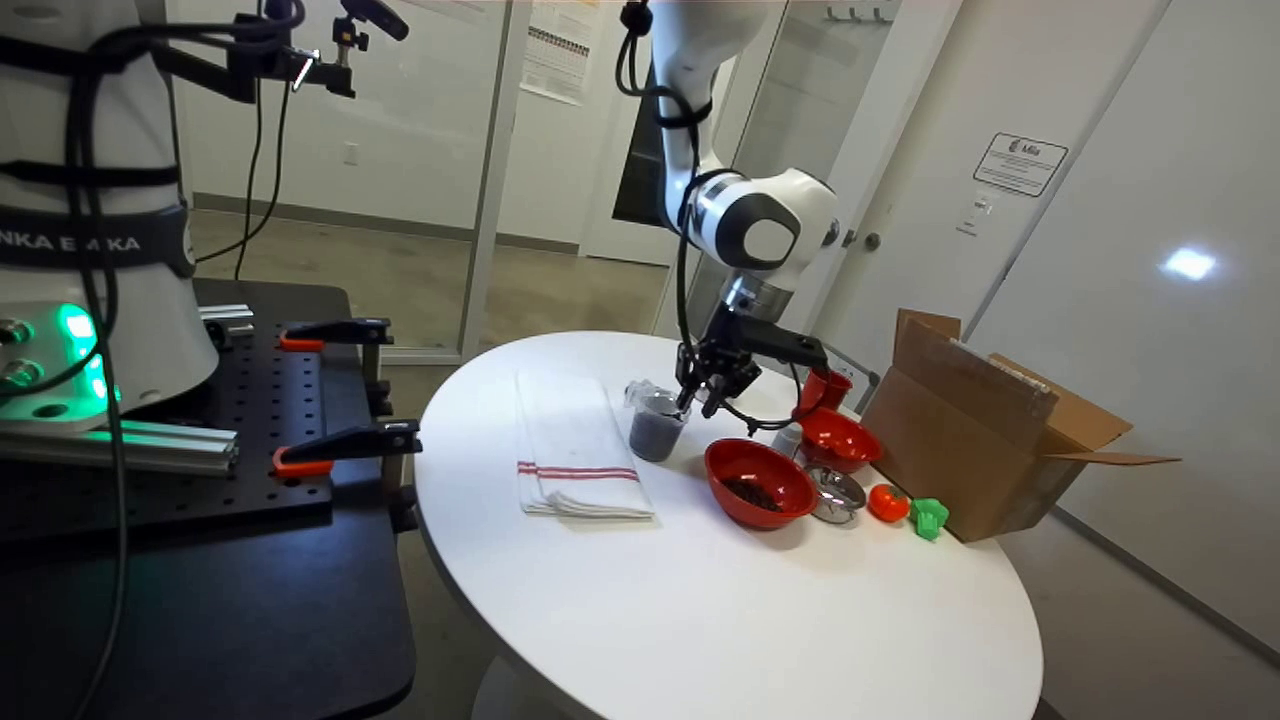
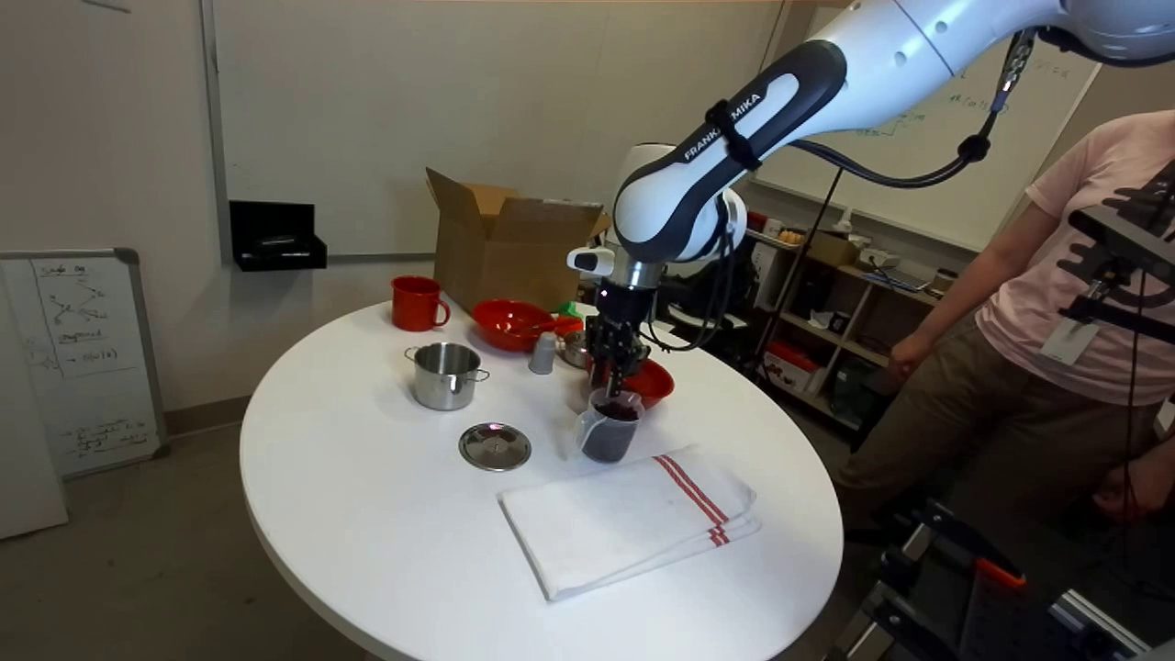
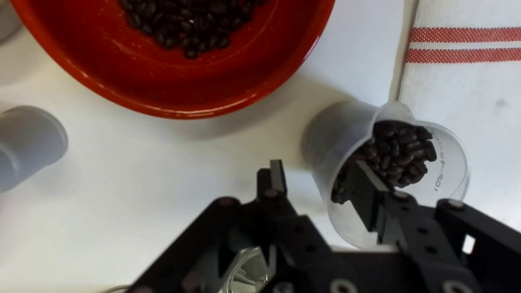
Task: Move the cup slightly down on the table
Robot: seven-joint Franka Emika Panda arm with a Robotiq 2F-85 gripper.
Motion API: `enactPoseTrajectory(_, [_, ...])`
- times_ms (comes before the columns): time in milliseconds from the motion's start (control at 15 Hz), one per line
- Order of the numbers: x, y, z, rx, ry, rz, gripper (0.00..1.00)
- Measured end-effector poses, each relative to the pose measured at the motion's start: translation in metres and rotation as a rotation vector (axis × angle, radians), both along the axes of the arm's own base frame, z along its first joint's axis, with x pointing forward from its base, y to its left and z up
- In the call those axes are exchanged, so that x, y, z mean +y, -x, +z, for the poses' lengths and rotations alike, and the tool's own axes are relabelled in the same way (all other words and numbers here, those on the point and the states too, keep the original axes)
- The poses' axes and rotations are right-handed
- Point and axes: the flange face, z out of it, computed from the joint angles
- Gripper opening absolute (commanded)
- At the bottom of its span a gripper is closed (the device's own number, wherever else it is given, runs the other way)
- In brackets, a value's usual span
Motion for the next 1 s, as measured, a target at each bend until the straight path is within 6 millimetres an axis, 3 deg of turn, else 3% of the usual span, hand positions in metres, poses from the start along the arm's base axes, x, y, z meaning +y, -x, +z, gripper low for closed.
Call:
enactPoseTrajectory(200, [0.000, -0.002, 0.002, -0.004, -0.005, -0.006, 0.99])
enactPoseTrajectory(400, [0.009, -0.004, 0.013, -0.014, -0.050, -0.009, 1.00])
enactPoseTrajectory(667, [0.019, -0.006, 0.057, -0.014, -0.088, -0.056, 1.00])
enactPoseTrajectory(1000, [0.017, 0.000, 0.107, -0.009, 0.010, -0.289, 1.00])
